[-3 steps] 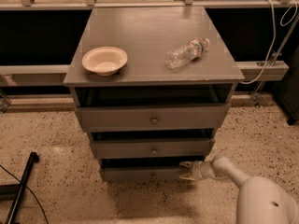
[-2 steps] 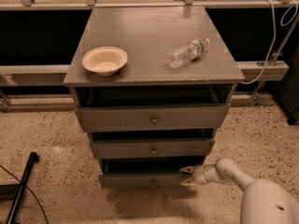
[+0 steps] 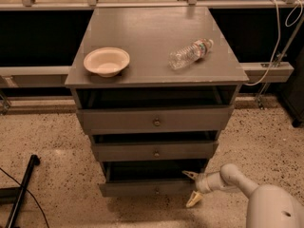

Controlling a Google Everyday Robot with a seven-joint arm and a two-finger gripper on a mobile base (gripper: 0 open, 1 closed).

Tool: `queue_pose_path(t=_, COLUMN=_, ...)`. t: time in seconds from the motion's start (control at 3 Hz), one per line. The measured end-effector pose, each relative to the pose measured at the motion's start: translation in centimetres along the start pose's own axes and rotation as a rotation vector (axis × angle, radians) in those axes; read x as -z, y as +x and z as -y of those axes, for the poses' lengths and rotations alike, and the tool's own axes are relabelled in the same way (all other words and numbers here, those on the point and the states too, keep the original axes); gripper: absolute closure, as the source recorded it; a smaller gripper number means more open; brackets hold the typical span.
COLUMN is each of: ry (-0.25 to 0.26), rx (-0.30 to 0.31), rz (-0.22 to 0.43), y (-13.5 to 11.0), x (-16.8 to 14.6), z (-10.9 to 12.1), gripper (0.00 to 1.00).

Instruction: Open bottom drawer

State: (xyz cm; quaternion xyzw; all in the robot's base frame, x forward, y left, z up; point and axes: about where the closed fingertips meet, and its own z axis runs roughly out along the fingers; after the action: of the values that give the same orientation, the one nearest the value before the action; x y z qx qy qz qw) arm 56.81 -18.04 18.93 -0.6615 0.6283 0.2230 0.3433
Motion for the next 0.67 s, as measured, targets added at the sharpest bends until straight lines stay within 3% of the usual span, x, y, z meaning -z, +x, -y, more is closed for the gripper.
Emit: queue_pose_path(t=0.67, ry=-0.019, rx=-0.012, rz=-0.035, y=0.71, x=-0.35, z=0.30, gripper=0.00)
